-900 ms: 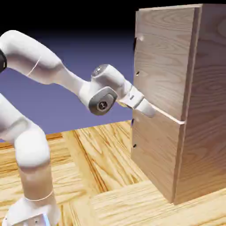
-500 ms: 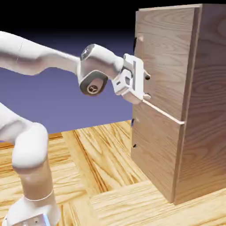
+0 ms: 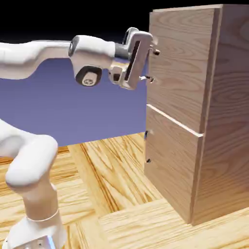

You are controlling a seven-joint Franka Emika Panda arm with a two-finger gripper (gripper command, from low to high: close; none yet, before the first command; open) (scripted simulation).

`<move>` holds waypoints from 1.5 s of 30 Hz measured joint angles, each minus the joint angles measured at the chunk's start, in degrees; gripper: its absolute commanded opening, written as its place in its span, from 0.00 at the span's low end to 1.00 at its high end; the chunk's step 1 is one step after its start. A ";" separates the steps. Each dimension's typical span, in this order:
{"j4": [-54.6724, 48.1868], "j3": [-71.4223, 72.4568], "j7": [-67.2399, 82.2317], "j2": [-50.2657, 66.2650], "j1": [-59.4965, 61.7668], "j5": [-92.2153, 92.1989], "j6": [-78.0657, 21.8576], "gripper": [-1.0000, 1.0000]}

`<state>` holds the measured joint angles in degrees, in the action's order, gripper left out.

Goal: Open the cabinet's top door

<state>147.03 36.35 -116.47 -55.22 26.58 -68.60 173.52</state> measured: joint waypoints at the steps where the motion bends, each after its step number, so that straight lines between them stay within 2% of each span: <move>1: -0.47 1.22 -2.49 -0.76 0.92 -2.31 -0.02 0.50; 20: -9.35 24.32 -49.52 -15.10 18.25 -45.90 -0.33 0.50; 26: -14.16 26.79 -49.53 -17.55 28.54 -50.12 -6.26 0.50; 27: -15.14 27.29 -49.53 -18.04 30.63 -50.97 -7.46 0.00; 29: -15.14 27.29 -49.53 -18.05 30.63 -50.98 -7.47 0.00; 45: 7.76 10.90 -49.54 -43.09 27.94 -54.76 -47.28 0.00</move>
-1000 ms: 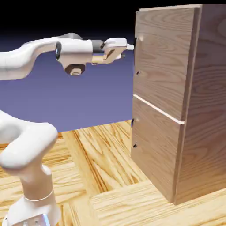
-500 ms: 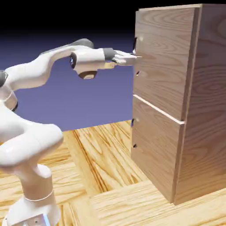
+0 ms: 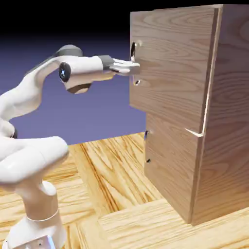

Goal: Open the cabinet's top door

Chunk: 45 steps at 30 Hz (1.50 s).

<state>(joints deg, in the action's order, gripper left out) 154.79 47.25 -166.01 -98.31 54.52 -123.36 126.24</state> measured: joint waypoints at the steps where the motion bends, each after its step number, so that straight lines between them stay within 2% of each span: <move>1: 1.11 -1.04 0.00 -1.23 0.50 -0.07 -2.49 0.00; 9: 10.10 -15.29 7.24 -1.91 -0.17 5.55 -21.02 0.00; 21: 11.98 -40.21 21.53 12.00 -0.62 25.34 -41.58 0.00; 33: 1.24 -60.35 36.36 36.63 -5.03 47.08 -60.09 0.00; 45: -17.63 -74.84 48.58 61.55 -16.17 61.69 -77.49 0.00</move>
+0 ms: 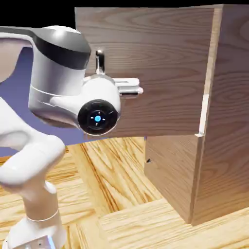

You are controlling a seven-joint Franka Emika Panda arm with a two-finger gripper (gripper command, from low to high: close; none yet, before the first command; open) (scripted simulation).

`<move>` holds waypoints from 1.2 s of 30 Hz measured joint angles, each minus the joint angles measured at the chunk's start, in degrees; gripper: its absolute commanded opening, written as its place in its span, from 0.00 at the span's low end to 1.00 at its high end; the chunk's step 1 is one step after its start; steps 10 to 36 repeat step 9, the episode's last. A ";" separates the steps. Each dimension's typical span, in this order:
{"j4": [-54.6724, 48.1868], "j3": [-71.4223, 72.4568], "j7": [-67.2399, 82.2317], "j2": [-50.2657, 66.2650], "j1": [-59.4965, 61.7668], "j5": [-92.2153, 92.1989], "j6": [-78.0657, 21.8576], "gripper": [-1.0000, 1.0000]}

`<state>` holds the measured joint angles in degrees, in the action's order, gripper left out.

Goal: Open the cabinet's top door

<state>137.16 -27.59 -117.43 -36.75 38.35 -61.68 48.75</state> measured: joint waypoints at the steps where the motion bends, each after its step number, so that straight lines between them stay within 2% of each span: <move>1: -1.86 -1.11 1.02 2.08 -1.04 0.89 -1.62 0.00; 8: -15.48 -8.21 8.88 16.64 -7.48 5.82 -13.64 0.00; 9: -17.19 -8.97 9.96 18.42 -8.10 6.32 -15.16 1.00; 36: -17.19 -8.97 9.96 18.42 -8.10 6.32 -15.16 1.00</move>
